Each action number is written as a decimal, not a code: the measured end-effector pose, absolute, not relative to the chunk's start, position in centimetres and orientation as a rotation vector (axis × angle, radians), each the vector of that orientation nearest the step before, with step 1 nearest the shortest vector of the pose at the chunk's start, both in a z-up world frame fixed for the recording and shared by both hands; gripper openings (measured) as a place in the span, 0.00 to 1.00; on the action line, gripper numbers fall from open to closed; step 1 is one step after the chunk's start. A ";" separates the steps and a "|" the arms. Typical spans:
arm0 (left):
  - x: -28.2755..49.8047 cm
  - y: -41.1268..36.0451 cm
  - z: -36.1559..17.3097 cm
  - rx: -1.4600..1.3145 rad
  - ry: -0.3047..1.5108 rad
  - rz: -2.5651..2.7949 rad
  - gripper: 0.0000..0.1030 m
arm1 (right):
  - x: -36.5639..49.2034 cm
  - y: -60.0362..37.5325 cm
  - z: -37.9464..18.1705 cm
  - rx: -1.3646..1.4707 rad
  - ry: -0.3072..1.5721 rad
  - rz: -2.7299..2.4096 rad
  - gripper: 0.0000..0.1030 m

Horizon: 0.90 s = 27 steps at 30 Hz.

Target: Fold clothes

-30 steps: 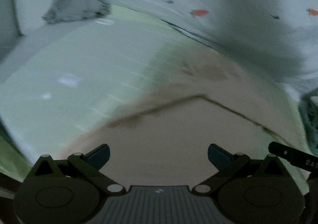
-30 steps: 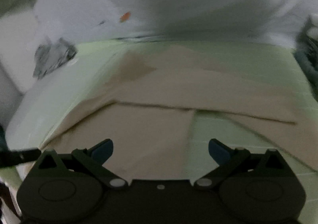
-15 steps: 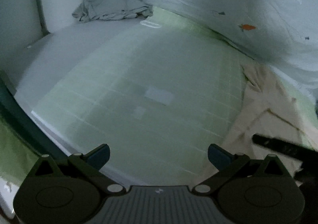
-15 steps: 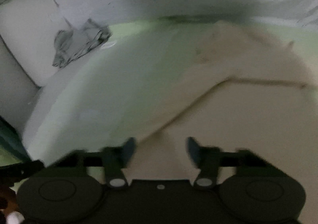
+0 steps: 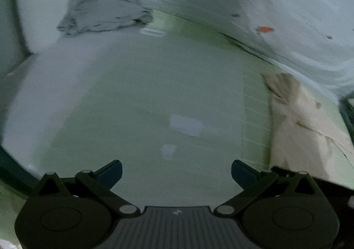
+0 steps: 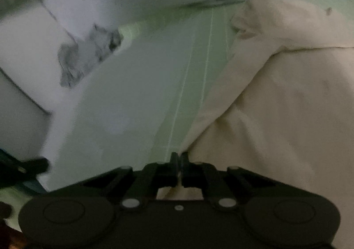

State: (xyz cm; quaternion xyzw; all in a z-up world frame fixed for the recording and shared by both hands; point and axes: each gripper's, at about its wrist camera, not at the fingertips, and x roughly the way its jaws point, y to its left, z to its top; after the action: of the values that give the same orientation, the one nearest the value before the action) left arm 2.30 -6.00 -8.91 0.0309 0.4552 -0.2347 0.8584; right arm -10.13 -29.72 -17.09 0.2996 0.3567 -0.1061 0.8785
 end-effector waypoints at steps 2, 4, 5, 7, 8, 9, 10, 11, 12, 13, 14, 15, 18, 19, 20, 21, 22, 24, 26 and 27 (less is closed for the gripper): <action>1.9 -7.2 -9.0 0.066 0.958 -0.523 1.00 | -11.7 -30.6 -16.1 0.661 0.693 -0.219 0.02; 1.3 -8.7 -9.3 0.067 0.972 -0.547 1.00 | -13.3 -31.8 -15.5 0.682 0.666 -0.241 0.02; 1.0 -9.5 -9.5 0.068 0.979 -0.559 1.00 | -14.1 -32.5 -15.2 0.689 0.659 -0.258 0.02; 0.4 -11.1 -9.8 0.071 0.990 -0.581 1.00 | -15.5 -33.9 -15.1 0.689 0.664 -0.295 0.02; 0.0 -12.0 -9.8 0.073 0.993 -0.590 1.00 | -16.1 -34.5 -15.1 0.683 0.673 -0.311 0.02; -0.5 -12.8 -9.9 0.076 0.994 -0.602 1.00 | -16.5 -35.1 -15.2 0.672 0.686 -0.321 0.02; -0.9 -13.7 -10.0 0.079 0.995 -0.614 1.00 | -16.9 -35.6 -15.3 0.661 0.700 -0.329 0.02; -1.5 -14.6 -10.2 0.090 0.999 -0.627 1.00 | -17.3 -36.1 -15.5 0.648 0.715 -0.331 0.02; -2.2 -15.7 -10.5 0.110 1.004 -0.638 1.00 | -17.5 -36.4 -15.7 0.633 0.731 -0.330 0.02; -2.9 -16.7 -10.8 0.130 1.010 -0.648 1.00 | -17.5 -36.7 -15.9 0.611 0.751 -0.328 0.02; -3.6 -17.4 -11.2 0.148 1.023 -0.653 1.00 | -17.3 -36.9 -16.2 0.584 0.773 -0.325 0.02; -4.3 -18.1 -11.6 0.166 1.037 -0.659 1.00 | -17.2 -37.1 -16.5 0.556 0.795 -0.321 0.02; -6.5 -19.6 -12.9 0.215 1.076 -0.677 1.00 | -17.0 -37.1 -17.6 0.467 0.863 -0.297 0.02; -7.0 -19.9 -13.2 0.228 1.086 -0.677 1.00 | -16.8 -37.0 -18.0 0.429 0.885 -0.289 0.02; -7.5 -20.2 -13.6 0.242 1.097 -0.677 1.00 | -16.6 -36.9 -18.3 0.391 0.909 -0.283 0.02; -7.7 -20.4 -14.0 0.246 1.108 -0.665 1.00 | -16.4 -36.7 -18.7 0.355 0.929 -0.279 0.02; -7.8 -20.5 -14.3 0.251 1.118 -0.653 1.00 | -16.3 -36.6 -19.0 0.322 0.938 -0.271 0.03; -7.4 -20.8 -14.5 0.234 1.127 -0.622 1.00 | -16.1 -36.2 -18.9 0.262 0.942 -0.249 0.04; -6.9 -21.0 -14.5 0.211 1.128 -0.588 1.00 | -16.0 -36.2 -18.7 0.221 0.959 -0.234 0.12; -6.5 -21.1 -14.2 0.197 1.121 -0.571 1.00 | -15.9 -36.5 -18.5 0.217 0.970 -0.229 0.16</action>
State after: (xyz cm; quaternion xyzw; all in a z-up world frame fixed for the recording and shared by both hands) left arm -6.46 -21.11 -14.20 0.0920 0.5233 -0.2665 0.8042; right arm -15.94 -36.54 -18.54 0.1041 0.4644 -0.1094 0.8727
